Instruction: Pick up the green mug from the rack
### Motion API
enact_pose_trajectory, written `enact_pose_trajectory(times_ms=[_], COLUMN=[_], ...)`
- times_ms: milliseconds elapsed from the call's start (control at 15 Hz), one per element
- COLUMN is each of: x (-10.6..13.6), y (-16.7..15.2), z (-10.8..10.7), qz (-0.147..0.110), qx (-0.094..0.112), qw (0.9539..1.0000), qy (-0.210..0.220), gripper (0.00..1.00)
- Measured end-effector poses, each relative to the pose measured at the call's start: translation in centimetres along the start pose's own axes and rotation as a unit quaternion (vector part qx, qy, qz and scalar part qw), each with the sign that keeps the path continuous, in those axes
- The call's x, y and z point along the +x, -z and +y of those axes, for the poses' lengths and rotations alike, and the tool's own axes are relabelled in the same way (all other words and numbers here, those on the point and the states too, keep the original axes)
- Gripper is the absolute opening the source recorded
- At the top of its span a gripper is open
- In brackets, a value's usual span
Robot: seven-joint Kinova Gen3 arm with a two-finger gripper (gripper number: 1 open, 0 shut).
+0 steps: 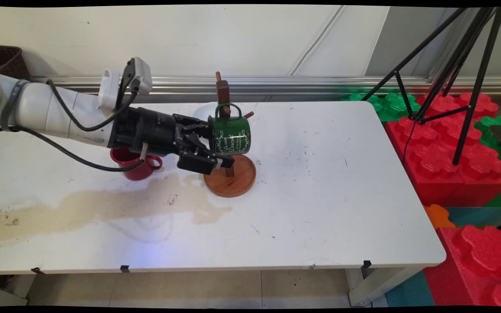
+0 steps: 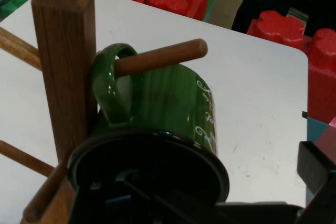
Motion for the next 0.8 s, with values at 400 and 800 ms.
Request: enact_pose_trajectory(times_ms=[400, 800], x=[-0.23, -0.32], y=[-0.38, -0.56], z=[0.0, 0.15], qz=[0.009, 0.013], qx=[0.002, -0.002], qw=[1.0, 0.9999], qy=[0.004, 0.005], gripper=[1.0, 0.0])
